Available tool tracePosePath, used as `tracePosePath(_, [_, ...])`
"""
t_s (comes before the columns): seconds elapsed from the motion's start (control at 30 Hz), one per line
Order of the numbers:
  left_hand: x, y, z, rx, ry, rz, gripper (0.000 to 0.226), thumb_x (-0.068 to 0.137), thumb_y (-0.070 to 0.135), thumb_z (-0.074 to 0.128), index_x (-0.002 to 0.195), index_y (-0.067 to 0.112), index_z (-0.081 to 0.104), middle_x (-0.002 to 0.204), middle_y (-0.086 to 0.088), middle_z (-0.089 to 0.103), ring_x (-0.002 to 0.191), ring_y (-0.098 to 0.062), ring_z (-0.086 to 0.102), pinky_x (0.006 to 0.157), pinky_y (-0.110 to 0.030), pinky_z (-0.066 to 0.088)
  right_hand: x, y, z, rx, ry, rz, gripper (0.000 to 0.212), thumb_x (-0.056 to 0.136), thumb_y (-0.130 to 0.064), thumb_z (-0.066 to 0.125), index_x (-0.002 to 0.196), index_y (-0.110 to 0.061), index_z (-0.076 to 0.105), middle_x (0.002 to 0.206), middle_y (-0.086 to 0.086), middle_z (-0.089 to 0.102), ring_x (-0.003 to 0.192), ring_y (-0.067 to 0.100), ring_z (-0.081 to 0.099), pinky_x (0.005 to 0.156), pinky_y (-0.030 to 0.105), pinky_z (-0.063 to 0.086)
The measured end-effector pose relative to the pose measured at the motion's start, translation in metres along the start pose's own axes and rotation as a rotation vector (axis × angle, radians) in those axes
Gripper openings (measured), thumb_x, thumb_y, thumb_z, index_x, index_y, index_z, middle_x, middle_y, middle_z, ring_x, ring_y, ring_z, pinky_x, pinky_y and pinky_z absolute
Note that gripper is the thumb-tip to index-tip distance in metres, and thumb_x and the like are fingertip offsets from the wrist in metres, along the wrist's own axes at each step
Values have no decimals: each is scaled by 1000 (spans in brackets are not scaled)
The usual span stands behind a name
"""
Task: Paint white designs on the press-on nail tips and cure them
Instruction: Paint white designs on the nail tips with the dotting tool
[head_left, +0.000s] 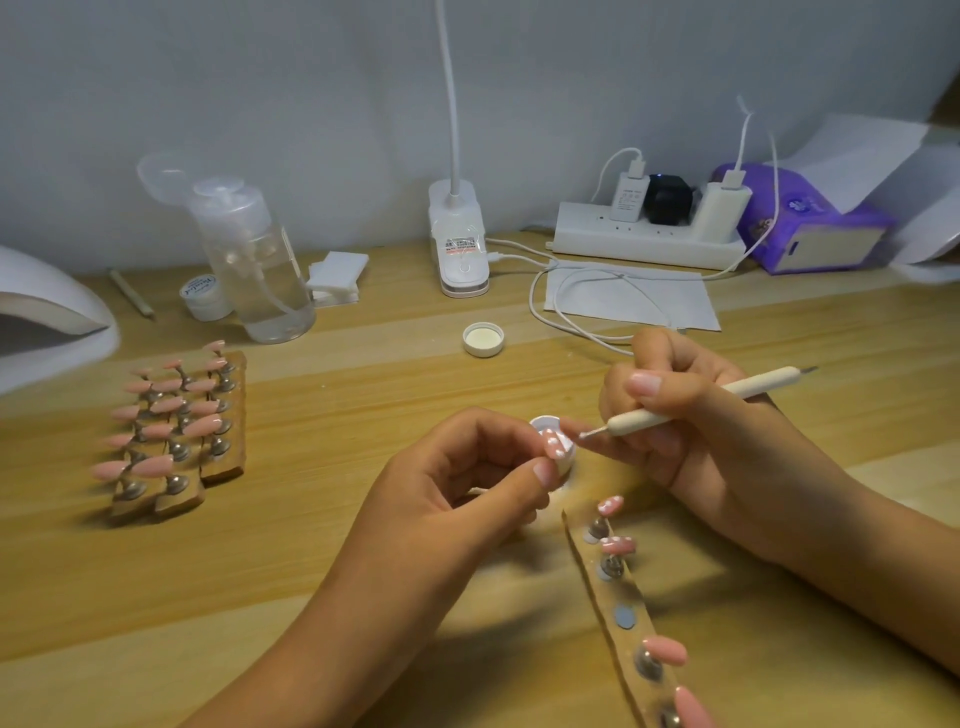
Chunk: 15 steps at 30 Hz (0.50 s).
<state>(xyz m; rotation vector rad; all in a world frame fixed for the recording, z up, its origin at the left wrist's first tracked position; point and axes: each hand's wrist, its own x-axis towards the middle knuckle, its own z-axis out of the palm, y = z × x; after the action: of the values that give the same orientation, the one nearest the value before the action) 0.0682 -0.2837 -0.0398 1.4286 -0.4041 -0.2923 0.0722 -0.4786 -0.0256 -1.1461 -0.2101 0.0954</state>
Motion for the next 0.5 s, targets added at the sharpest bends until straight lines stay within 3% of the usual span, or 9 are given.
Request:
tracePosePath(0.13, [0,1,0,-40,38,25,17,66,33,75,82,25,72,77,0,72,70,-7,64,65,-16,50,5,-4,-6,59,119,-10,27,79,-16,61,64,-15,38,55,0,34,54,9,41,77,28,55])
tracePosePath(0.3, [4,4,-7,-268,173,-36,12,64,17,75,72,27,74,78,-5,73,65,-7,64,59,-14,51,9,-4,-11,155,191,7,26,85,-16,56,65,-16,40,54,-3,34,53,8,41,72,27,55])
tracePosePath(0.4, [-2,6,-5,-149,80,18,14,60,28,78,72,26,72,79,2,67,68,-8,57,62,-15,47,10,-4,-12,179,200,19,27,80,-18,63,61,-17,44,52,-4,35,52,8,42,68,26,54])
tracePosePath(0.5, [-10,8,1,159,-77,142,12,68,39,75,70,28,70,77,-7,58,67,-13,48,60,-22,37,11,-4,-14,186,199,30,25,77,-21,66,61,-19,46,52,-5,36,52,8,41,65,25,53])
